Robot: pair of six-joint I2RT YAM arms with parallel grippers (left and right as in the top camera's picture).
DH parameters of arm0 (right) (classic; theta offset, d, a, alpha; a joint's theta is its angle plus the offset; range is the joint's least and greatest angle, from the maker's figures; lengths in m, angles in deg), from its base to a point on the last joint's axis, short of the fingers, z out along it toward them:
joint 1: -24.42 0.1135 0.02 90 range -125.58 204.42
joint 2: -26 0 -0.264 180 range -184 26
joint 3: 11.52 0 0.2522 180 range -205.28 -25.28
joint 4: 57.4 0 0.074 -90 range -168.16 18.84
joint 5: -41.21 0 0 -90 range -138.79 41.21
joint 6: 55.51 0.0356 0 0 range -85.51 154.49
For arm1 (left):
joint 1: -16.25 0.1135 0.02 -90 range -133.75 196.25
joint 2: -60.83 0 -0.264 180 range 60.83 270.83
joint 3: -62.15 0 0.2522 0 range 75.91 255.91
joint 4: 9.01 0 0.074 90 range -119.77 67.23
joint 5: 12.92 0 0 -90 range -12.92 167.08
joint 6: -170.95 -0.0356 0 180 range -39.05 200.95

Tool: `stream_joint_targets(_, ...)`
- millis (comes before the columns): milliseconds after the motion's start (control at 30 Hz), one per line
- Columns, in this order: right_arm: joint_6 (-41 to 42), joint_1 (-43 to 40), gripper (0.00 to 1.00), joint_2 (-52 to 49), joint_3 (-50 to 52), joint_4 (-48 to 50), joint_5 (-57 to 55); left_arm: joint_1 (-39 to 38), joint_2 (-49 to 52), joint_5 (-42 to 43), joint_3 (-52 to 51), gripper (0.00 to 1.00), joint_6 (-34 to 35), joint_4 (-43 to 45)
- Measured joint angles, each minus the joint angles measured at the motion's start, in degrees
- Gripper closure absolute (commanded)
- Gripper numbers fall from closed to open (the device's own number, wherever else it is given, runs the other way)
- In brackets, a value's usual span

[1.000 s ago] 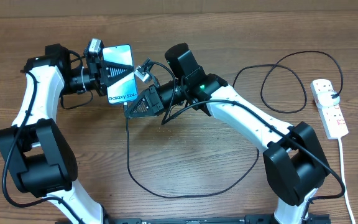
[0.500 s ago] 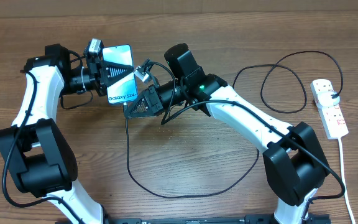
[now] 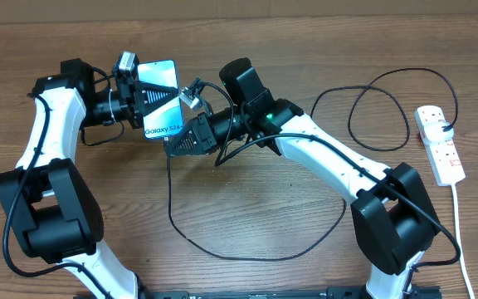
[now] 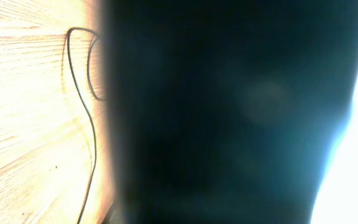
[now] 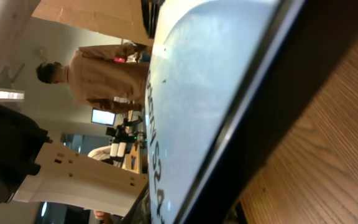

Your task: Plug charger to phone and switch on socket

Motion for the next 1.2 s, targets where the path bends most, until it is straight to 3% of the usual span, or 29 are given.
stream_joint_targets(133, 0.24, 0.02, 0.96, 0.0, 0.0, 0.11, -0.35, 0.0, 0.0, -0.02, 0.0, 0.96, -0.02, 0.04)
stream_joint_targets(733, 0.11, 0.09, 0.95, 0.0, -0.02, -2.14, -1.33, -0.07, 0.0, -1.2, 0.0, 0.95, -0.22, 2.38)
stream_joint_targets(867, -2.71, 0.9, 0.9, 0.0, -0.09, -10.01, -4.85, -0.07, 0.0, -9.84, 0.0, 0.96, 1.18, 4.63)
stream_joint_targets(967, -5.44, 1.7, 0.78, 0.0, -0.07, -17.7, -10.75, 0.0, 0.0, -18.82, -0.02, 0.96, 4.11, 5.92)
stream_joint_targets(1133, -7.58, 1.81, 0.77, 0.0, -0.09, -25.75, -24.63, 0.48, 0.0, -34.14, -0.04, 0.96, 9.77, 7.65)
stream_joint_targets(1200, -7.63, 1.81, 0.64, 0.0, -0.09, -28.22, -30.95, 0.57, 0.0, -39.01, -0.04, 0.96, 11.69, 7.78)
